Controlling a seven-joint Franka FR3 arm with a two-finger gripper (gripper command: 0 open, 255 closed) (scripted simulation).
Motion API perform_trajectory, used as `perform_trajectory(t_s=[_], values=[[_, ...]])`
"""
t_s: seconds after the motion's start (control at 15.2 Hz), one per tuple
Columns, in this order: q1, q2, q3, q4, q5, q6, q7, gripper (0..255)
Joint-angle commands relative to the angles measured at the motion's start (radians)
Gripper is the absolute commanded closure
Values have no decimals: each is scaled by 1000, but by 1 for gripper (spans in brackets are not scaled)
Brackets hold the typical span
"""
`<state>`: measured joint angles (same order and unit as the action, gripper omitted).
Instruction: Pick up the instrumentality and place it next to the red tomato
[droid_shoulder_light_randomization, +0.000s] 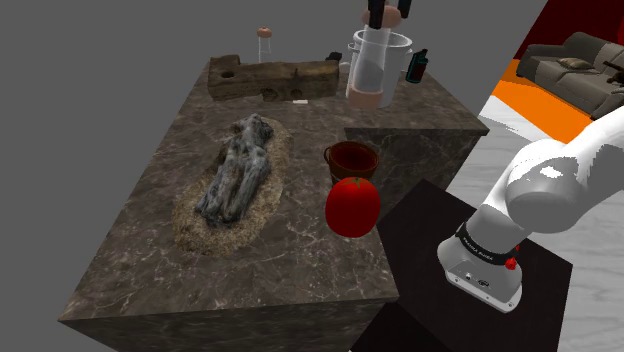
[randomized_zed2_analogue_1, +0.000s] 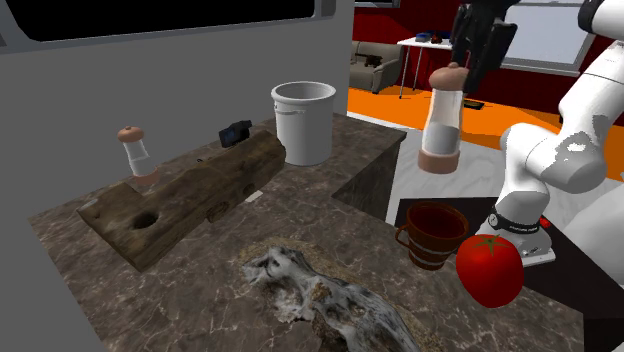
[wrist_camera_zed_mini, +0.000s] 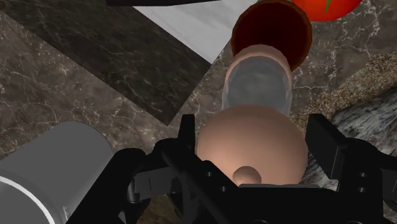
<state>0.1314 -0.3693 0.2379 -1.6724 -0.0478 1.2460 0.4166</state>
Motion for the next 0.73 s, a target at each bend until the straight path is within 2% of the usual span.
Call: perform_trajectory(t_s=[0.0,0.66], values=[[15,-22,31,-10,20,-15,49,255],[76,-53,204,42,121,-100,298,255]])
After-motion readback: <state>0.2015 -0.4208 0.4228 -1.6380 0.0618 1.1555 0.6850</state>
